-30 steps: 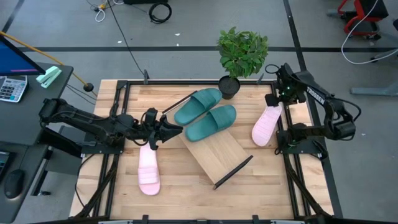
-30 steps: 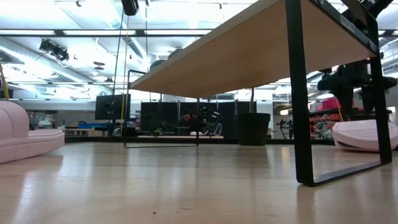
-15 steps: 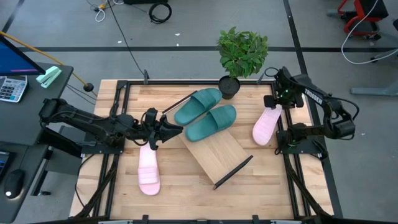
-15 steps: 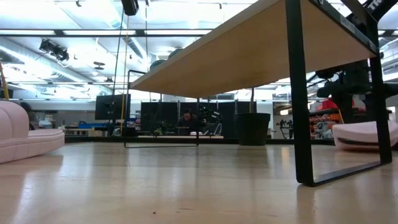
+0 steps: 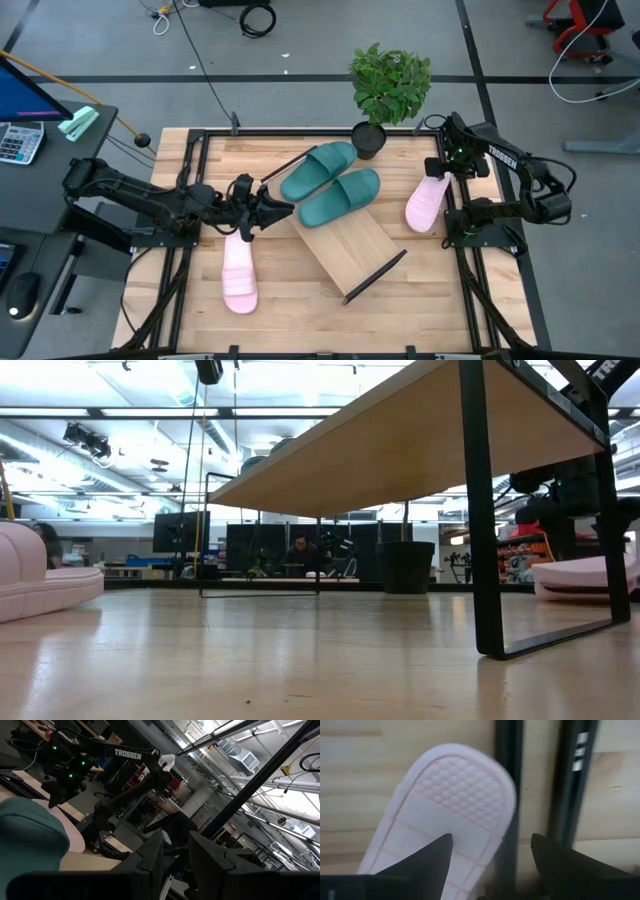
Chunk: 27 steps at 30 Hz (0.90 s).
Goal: Pick and place slides into the shelf
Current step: Put the right pink slide on the shelf
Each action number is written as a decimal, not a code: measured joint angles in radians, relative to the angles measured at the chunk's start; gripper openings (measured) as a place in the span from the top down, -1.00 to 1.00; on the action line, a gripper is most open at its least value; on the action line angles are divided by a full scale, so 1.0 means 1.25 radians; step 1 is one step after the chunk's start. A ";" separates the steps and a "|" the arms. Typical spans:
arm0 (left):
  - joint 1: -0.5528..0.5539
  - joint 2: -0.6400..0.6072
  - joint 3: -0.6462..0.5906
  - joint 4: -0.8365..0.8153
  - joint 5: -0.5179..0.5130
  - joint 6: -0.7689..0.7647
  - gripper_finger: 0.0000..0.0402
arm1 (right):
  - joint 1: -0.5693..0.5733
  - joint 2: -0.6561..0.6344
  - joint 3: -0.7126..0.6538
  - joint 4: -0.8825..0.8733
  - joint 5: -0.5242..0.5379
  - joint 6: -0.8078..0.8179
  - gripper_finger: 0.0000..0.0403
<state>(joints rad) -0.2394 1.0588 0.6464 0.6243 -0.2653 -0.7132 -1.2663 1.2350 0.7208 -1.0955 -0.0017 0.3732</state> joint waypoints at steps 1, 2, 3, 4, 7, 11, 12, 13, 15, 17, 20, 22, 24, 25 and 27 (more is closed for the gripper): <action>0.000 0.000 0.000 0.000 0.000 0.000 0.52 | 0.000 0.000 0.000 0.002 -0.015 0.002 -0.40; 0.000 0.000 0.000 0.000 0.000 0.001 0.51 | 0.000 0.000 0.000 0.004 -0.032 0.007 -0.40; 0.000 0.000 0.000 0.000 0.000 0.001 0.51 | 0.000 0.000 0.000 0.006 -0.049 0.011 -0.40; 0.000 0.000 0.000 0.000 0.000 0.002 0.50 | 0.000 0.000 -0.001 0.009 -0.065 0.013 -0.40; 0.000 0.000 0.000 0.000 0.000 0.003 0.50 | 0.000 0.000 -0.002 0.038 -0.115 0.016 -0.40; 0.000 0.000 0.000 0.000 0.000 0.002 0.52 | 0.005 0.000 -0.002 0.061 -0.150 0.035 -0.40; 0.000 0.000 0.000 0.000 0.000 0.003 0.53 | 0.010 0.000 -0.002 0.067 -0.152 0.035 -0.40; 0.000 0.000 0.000 0.000 0.000 0.002 0.53 | 0.017 0.000 -0.002 0.072 -0.153 0.035 -0.40; 0.000 0.000 0.000 0.000 0.000 0.002 0.53 | 0.033 0.000 -0.002 0.079 -0.154 0.037 -0.40; 0.000 0.000 0.000 0.000 0.000 0.002 0.52 | 0.052 0.000 -0.002 0.087 -0.161 0.045 -0.39; 0.000 0.000 0.000 0.000 0.000 0.003 0.51 | 0.079 0.000 -0.002 0.114 -0.185 0.066 -0.36; 0.000 0.000 0.000 0.000 0.000 0.010 0.51 | 0.100 0.000 -0.002 0.131 -0.189 0.083 -0.32; 0.000 0.000 0.000 0.000 0.000 0.015 0.52 | 0.117 0.000 -0.002 0.142 -0.189 0.085 -0.26; 0.000 0.000 0.000 0.000 0.000 0.015 0.53 | 0.123 0.000 -0.002 0.144 -0.188 0.085 -0.23; 0.000 0.000 0.000 0.000 0.000 0.015 0.54 | 0.135 0.000 -0.002 0.144 -0.172 0.086 -0.17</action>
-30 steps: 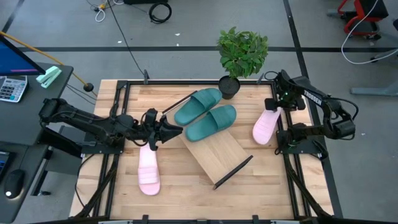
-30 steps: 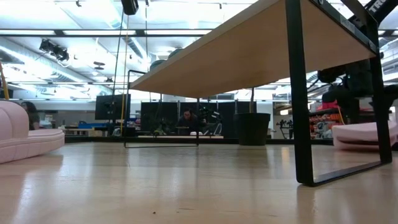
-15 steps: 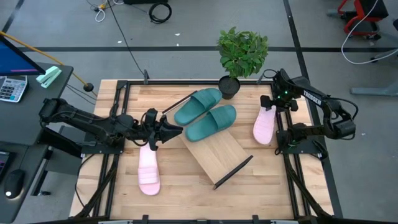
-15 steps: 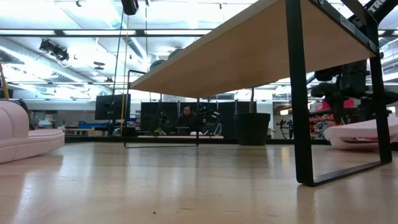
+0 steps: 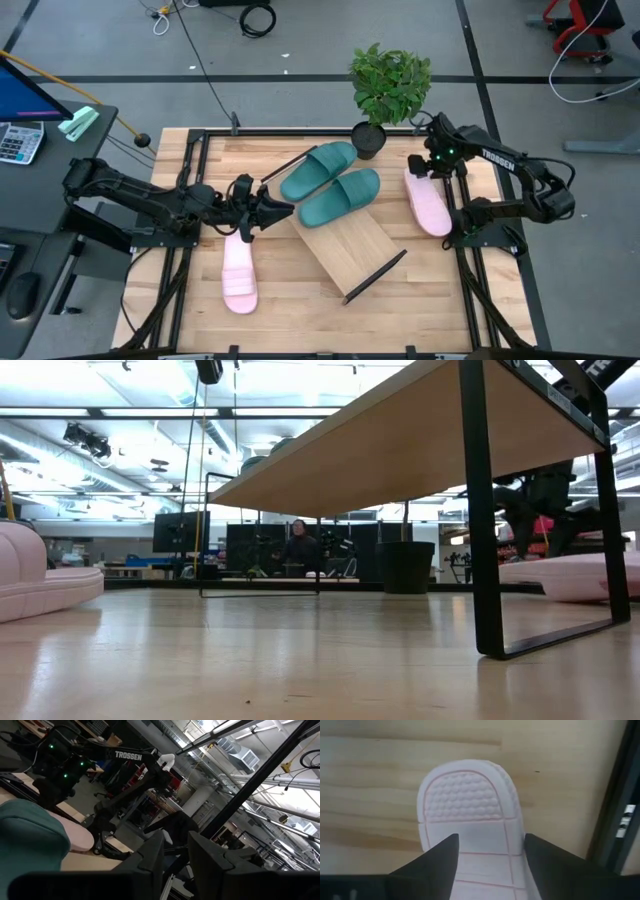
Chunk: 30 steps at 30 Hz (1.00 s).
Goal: Pick and place slides into the shelf
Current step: Put the right pink slide on the shelf
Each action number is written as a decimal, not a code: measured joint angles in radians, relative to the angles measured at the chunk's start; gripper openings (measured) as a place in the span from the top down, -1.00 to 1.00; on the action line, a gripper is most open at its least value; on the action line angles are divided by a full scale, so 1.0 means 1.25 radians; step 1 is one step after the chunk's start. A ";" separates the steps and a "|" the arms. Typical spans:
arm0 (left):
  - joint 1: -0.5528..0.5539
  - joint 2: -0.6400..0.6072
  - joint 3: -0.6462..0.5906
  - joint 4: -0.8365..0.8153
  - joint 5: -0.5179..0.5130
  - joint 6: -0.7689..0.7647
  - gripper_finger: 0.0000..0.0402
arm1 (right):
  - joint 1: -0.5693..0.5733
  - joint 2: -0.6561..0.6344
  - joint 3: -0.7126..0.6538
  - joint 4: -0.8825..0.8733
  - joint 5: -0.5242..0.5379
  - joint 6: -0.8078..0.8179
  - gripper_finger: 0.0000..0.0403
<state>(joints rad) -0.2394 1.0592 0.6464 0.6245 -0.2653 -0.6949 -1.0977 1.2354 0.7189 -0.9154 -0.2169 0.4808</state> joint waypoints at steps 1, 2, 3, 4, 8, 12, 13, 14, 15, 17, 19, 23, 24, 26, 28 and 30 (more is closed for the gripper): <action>0.000 0.000 0.000 0.000 0.000 0.000 0.54 | 0.004 0.000 0.000 0.000 0.008 0.000 -0.14; 0.000 0.000 0.000 0.000 0.000 0.000 0.54 | 0.009 0.000 0.000 0.000 0.017 0.001 -0.11; 0.000 0.000 0.000 0.000 0.000 0.000 0.54 | 0.012 0.000 0.000 0.000 0.022 0.001 -0.08; 0.000 0.000 0.000 0.000 0.000 0.000 0.54 | 0.015 0.000 0.000 0.000 0.024 0.000 -0.06; 0.000 0.000 0.000 0.000 0.000 0.001 0.52 | 0.023 0.000 -0.013 0.002 0.041 -0.008 0.01; 0.000 0.000 0.000 0.000 0.000 0.001 0.53 | 0.024 0.000 -0.060 0.010 0.047 -0.005 0.03; 0.000 0.000 0.000 0.000 0.000 0.001 0.54 | 0.024 -0.001 -0.073 0.011 0.040 -0.004 0.03; 0.000 0.000 0.000 0.000 0.000 0.001 0.54 | 0.023 -0.002 -0.085 0.019 0.034 -0.003 0.02; 0.000 0.000 0.000 0.000 0.000 0.001 0.55 | 0.023 -0.003 -0.097 0.026 0.028 -0.003 0.02; 0.000 0.000 0.000 0.000 0.000 0.001 0.56 | 0.024 -0.003 -0.116 0.041 0.012 -0.002 0.01; 0.000 0.000 0.000 0.000 0.000 0.001 0.55 | 0.029 -0.003 -0.122 0.054 0.003 -0.001 0.01; 0.000 0.000 0.000 0.000 0.000 0.001 0.53 | 0.040 -0.004 -0.123 0.089 -0.004 0.015 0.19; 0.000 0.000 0.000 0.000 0.000 0.001 0.53 | 0.043 -0.004 -0.123 0.096 -0.005 0.018 0.27; 0.000 0.000 0.000 0.000 0.000 0.001 0.54 | 0.048 -0.003 -0.124 0.106 -0.006 0.018 0.47; 0.000 0.000 0.000 0.000 0.000 0.001 0.56 | 0.049 -0.003 -0.124 0.108 -0.006 0.013 0.71; 0.000 0.000 0.000 0.000 0.000 0.002 0.57 | 0.049 -0.007 -0.124 0.108 -0.004 0.004 0.89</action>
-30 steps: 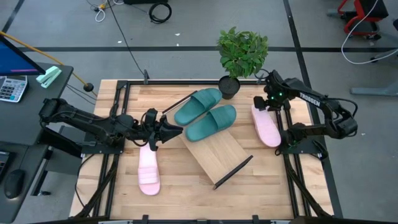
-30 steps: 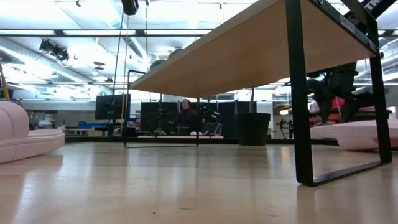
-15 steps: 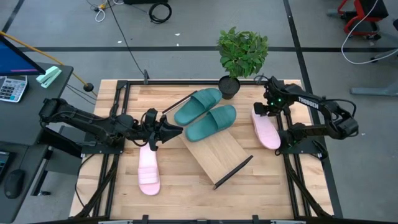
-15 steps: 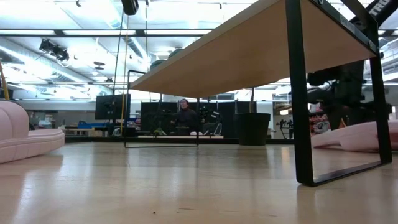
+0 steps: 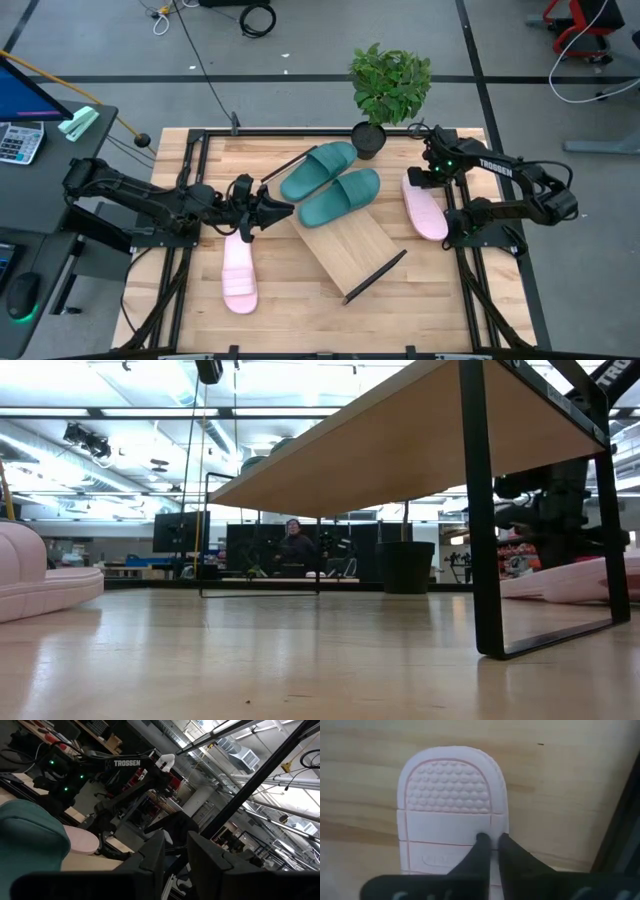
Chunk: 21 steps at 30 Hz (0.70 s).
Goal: Pick and place slides into the shelf
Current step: Put the right pink slide on the shelf
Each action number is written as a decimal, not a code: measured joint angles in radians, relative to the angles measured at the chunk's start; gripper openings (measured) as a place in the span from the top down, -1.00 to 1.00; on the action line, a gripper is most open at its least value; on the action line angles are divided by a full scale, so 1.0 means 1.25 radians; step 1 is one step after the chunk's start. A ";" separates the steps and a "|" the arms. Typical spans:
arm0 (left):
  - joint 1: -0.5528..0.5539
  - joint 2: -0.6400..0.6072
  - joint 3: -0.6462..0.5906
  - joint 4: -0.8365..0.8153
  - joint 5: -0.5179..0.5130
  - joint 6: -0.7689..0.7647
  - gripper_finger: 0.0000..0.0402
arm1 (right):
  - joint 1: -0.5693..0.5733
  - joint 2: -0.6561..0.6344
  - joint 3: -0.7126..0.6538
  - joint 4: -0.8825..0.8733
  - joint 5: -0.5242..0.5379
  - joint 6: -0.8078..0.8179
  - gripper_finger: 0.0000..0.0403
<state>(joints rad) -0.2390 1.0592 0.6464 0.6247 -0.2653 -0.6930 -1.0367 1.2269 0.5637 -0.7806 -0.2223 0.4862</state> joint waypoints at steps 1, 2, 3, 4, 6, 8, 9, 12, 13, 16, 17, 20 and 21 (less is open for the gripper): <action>0.000 0.000 0.000 0.000 0.000 0.000 0.57 | 0.000 -0.007 0.000 0.000 0.002 -0.006 0.93; 0.000 0.000 0.000 0.000 0.000 0.000 0.58 | 0.000 -0.015 -0.001 0.001 0.003 -0.006 0.93; 0.000 0.000 0.000 0.000 0.000 0.001 0.58 | 0.000 -0.025 -0.001 -0.001 0.005 -0.001 0.92; 0.000 0.000 0.000 0.000 0.000 0.001 0.58 | 0.000 -0.037 -0.002 -0.006 0.006 0.002 0.92; 0.000 0.000 0.000 0.000 0.000 0.002 0.57 | 0.001 -0.067 -0.002 -0.016 0.006 0.001 0.96; 0.000 0.000 0.000 0.000 0.000 0.005 0.56 | 0.002 -0.103 -0.002 -0.035 0.003 0.005 0.97; 0.000 0.000 0.000 0.000 0.000 0.007 0.55 | 0.002 -0.121 -0.001 -0.049 -0.003 0.011 0.97; 0.000 0.000 0.000 0.000 0.000 0.008 0.55 | 0.002 -0.182 0.019 -0.106 -0.005 0.014 0.99; 0.000 0.000 0.000 0.000 0.000 0.008 0.55 | 0.002 -0.202 0.029 -0.119 -0.003 0.015 0.99; 0.000 0.000 0.000 0.000 0.000 0.008 0.57 | 0.002 -0.258 0.065 -0.166 0.002 0.027 0.99; 0.000 0.000 0.000 0.000 0.000 0.008 0.58 | 0.002 -0.272 0.080 -0.178 0.005 0.028 0.99; 0.000 0.000 0.000 0.000 -0.001 0.008 0.59 | 0.002 -0.310 0.136 -0.229 0.006 0.034 1.00; 0.000 0.000 0.000 0.000 -0.001 0.008 0.58 | 0.002 -0.322 0.156 -0.249 0.007 0.034 1.00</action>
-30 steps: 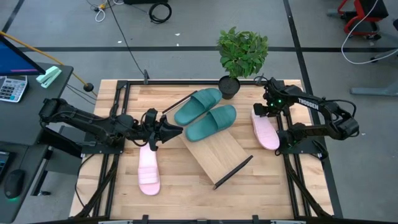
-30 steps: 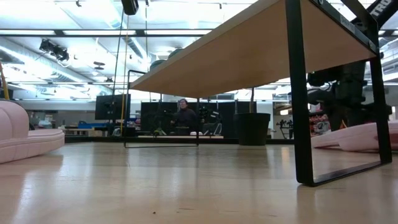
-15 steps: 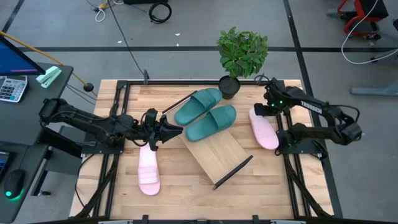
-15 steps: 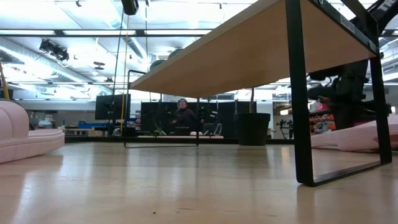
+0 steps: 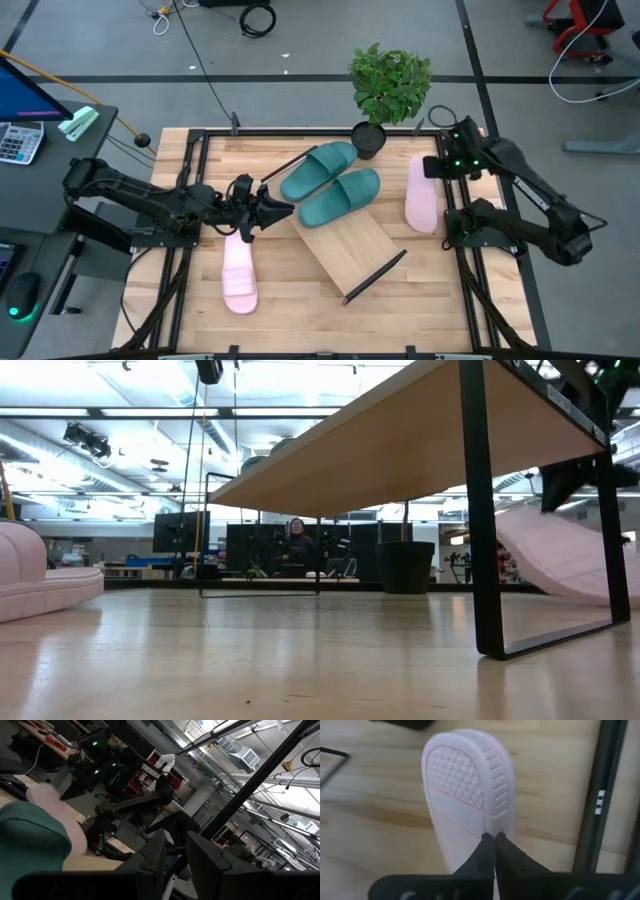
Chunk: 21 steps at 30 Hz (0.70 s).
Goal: Pick and place slides into the shelf
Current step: Put the right pink slide on the shelf
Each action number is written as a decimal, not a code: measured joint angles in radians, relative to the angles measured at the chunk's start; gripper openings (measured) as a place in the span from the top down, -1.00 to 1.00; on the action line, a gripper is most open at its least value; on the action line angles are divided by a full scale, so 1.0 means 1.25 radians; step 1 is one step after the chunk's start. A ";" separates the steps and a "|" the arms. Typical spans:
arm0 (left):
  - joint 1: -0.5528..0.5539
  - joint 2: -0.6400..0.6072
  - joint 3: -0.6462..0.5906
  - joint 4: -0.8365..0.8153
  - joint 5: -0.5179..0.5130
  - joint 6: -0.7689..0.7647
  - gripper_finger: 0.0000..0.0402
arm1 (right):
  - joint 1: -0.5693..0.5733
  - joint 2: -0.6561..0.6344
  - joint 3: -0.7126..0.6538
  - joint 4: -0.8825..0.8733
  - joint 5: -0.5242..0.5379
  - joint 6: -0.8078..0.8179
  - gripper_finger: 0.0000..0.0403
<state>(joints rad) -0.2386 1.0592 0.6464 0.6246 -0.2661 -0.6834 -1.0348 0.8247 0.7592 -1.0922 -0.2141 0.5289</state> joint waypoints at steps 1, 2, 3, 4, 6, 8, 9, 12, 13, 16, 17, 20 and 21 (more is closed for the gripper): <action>0.000 0.000 0.000 0.000 0.000 0.000 0.58 | 0.000 -0.010 0.022 -0.018 0.000 0.000 1.00; 0.000 0.000 0.000 0.000 0.000 0.000 0.57 | 0.000 -0.018 0.046 -0.035 0.002 0.000 1.00; 0.000 0.000 0.000 0.000 0.000 0.000 0.57 | 0.000 -0.026 0.071 -0.053 0.005 -0.002 0.99; 0.000 0.000 0.000 0.000 0.000 0.000 0.56 | 0.000 -0.034 0.096 -0.075 0.010 -0.004 0.99; 0.000 0.000 0.000 0.000 0.000 0.000 0.55 | 0.000 -0.045 0.151 -0.113 0.024 -0.007 0.99; 0.000 0.000 0.000 0.000 -0.002 -0.001 0.55 | 0.000 -0.050 0.206 -0.144 0.034 -0.012 0.99; 0.000 0.000 0.000 0.000 -0.003 -0.001 0.55 | 0.000 -0.050 0.233 -0.161 0.039 -0.016 0.99; 0.005 0.000 0.000 0.000 -0.002 -0.001 0.56 | 0.000 -0.050 0.299 -0.196 0.054 -0.032 0.99; 0.007 0.000 0.000 0.000 -0.003 -0.001 0.57 | 0.000 -0.050 0.314 -0.197 0.059 -0.032 0.99; 0.016 0.000 0.000 0.000 -0.003 -0.001 0.58 | 0.000 -0.052 0.333 -0.196 0.096 -0.052 0.99; 0.018 0.000 0.000 0.000 -0.002 -0.001 0.57 | 0.000 -0.051 0.331 -0.196 0.109 -0.061 0.99; 0.023 0.000 0.000 0.000 -0.002 -0.001 0.55 | -0.001 -0.049 0.310 -0.199 0.105 -0.069 0.99; 0.023 0.000 0.000 0.000 -0.002 -0.001 0.55 | -0.001 -0.049 0.301 -0.199 0.096 -0.073 0.99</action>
<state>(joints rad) -0.2101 1.0592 0.6464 0.6247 -0.2691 -0.6849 -1.0355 0.7639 1.1359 -1.3406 -0.0941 0.4373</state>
